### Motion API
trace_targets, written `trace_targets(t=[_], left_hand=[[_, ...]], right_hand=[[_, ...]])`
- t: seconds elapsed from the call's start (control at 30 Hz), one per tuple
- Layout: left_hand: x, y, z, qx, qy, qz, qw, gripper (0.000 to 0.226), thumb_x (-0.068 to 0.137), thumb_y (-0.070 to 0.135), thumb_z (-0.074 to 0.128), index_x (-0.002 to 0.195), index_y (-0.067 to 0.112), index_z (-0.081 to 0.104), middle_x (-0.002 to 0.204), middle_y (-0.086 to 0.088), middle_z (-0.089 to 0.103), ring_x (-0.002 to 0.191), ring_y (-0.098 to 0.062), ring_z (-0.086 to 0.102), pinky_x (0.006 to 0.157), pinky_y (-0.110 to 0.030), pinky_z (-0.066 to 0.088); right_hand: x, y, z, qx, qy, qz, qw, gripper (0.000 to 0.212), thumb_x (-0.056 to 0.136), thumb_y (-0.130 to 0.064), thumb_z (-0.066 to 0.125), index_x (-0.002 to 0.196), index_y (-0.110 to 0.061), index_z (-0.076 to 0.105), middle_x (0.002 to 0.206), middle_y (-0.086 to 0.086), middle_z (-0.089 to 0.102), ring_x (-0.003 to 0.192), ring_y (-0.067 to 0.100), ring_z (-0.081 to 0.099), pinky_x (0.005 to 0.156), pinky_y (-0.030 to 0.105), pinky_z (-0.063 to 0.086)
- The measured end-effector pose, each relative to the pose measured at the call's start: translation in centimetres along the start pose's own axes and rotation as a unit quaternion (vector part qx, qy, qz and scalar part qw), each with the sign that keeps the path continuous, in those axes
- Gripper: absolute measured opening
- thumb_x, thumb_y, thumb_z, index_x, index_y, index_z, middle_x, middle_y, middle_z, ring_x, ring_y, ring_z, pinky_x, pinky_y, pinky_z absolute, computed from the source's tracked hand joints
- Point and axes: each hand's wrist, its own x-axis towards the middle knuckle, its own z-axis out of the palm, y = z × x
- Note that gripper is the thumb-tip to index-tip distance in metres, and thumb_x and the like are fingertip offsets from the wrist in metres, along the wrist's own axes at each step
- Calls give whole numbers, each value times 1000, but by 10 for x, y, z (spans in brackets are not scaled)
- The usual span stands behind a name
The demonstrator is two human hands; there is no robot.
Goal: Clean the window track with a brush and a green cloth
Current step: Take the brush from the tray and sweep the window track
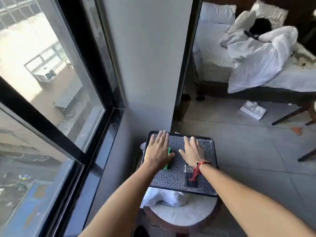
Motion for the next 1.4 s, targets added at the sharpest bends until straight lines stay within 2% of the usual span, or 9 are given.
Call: trace_targets(t=[0.27,0.4,0.47,0.6,0.7,0.9,1.07,1.23,1.4], left_hand=[[-25,21,71,-24,-71,3,997,94,95,58,51,160,7,5,170,-9,0,157,-23,-3,127,-48,4],[-26,19,73,-59,-59,4,996,91,96,53,52,160,8,6,170,-9,0,157,-23,-2,127,-47,5],[-24,15,65,-76,-37,0,996,88,97,51,50,160,8,7,170,-9,0,157,-23,-2,128,-47,6],[-29,-6,49,-80,4,-51,995,82,101,51,43,160,8,6,170,-9,2,157,-23,-2,128,-44,3],[-46,-35,37,-65,20,-104,992,79,103,54,34,160,7,6,170,-10,3,157,-23,-1,128,-45,5],[-121,-101,30,-63,58,-257,963,77,104,53,34,160,7,7,170,-10,3,157,-24,-1,128,-44,3],[-210,-129,42,-72,75,-389,915,75,105,48,33,160,5,4,170,-13,2,157,-25,-2,128,-47,8],[-281,-123,64,-59,80,-478,873,73,105,47,32,159,2,11,168,-16,10,156,-27,5,127,-46,12],[-318,-110,75,-43,74,-547,833,67,105,40,37,155,-4,24,163,-22,25,154,-32,19,127,-44,13]], right_hand=[[-19,18,55,158,-18,198,967,71,81,-31,77,135,3,45,133,25,55,124,40,55,101,42,49],[-3,22,50,240,-46,242,939,20,80,-22,78,79,-5,66,85,14,72,90,32,68,71,29,45],[6,20,42,328,-61,234,913,25,82,-18,77,65,-10,61,68,5,65,78,23,62,64,27,39],[25,1,8,443,-60,176,877,22,84,-14,76,91,5,70,85,13,70,78,19,63,68,27,44],[44,-33,-11,465,-64,124,874,23,85,-12,76,69,-9,60,77,9,64,64,14,59,56,19,45],[60,-135,0,465,-123,19,877,19,85,-7,75,91,11,70,85,20,68,83,27,65,76,44,54],[37,-229,30,416,-194,-64,886,19,83,-13,78,73,-7,64,85,24,70,84,34,69,85,58,58],[-9,-310,55,362,-202,-187,891,32,76,-20,85,65,4,67,65,23,66,65,16,57,56,29,46],[-62,-364,81,394,-327,-226,829,23,80,-10,83,63,-12,66,68,12,69,62,24,66,48,26,60]])
